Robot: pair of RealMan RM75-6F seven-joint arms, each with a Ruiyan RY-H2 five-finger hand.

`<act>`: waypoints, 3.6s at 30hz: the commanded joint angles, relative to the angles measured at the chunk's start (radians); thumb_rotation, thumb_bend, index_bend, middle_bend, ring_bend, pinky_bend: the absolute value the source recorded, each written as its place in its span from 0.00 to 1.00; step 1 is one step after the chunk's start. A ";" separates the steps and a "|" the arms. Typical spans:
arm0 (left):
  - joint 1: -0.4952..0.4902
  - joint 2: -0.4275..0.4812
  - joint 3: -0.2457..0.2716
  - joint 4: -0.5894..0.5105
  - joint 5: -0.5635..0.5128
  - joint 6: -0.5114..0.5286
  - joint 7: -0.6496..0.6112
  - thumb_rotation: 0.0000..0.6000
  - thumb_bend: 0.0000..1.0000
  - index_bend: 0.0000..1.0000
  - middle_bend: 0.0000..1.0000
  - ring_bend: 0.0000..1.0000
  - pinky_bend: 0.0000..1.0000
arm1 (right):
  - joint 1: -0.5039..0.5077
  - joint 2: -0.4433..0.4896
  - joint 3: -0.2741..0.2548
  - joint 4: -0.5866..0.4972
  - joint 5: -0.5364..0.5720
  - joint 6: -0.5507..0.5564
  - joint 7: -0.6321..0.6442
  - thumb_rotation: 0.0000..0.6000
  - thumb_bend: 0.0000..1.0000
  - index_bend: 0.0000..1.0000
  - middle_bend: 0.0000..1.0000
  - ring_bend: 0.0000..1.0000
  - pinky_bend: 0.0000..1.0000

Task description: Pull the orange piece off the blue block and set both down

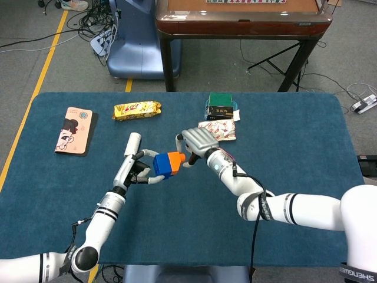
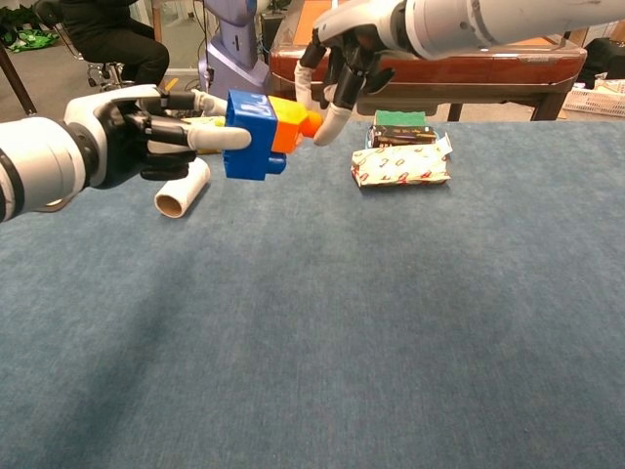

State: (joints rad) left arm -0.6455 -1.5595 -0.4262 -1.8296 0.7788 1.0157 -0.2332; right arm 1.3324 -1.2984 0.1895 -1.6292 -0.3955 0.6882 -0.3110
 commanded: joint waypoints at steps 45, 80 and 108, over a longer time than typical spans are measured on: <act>0.004 -0.005 0.008 0.006 -0.005 -0.002 -0.002 1.00 0.16 0.64 1.00 1.00 1.00 | 0.023 -0.043 -0.021 0.063 -0.010 -0.040 0.043 1.00 0.39 0.64 1.00 1.00 1.00; 0.011 -0.014 0.030 0.059 -0.038 -0.016 0.014 1.00 0.16 0.64 1.00 1.00 1.00 | -0.027 -0.010 -0.101 0.057 -0.048 -0.039 0.047 1.00 0.52 0.73 1.00 1.00 1.00; -0.026 -0.002 0.109 0.126 -0.055 0.046 0.261 1.00 0.00 0.15 0.99 1.00 1.00 | -0.221 0.029 -0.129 0.003 -0.270 0.163 0.060 1.00 0.00 0.00 0.84 0.99 1.00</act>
State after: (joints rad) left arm -0.6791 -1.5818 -0.3330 -1.6954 0.7004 1.0401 -0.0016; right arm 1.1520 -1.3017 0.0561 -1.5872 -0.6144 0.8118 -0.2738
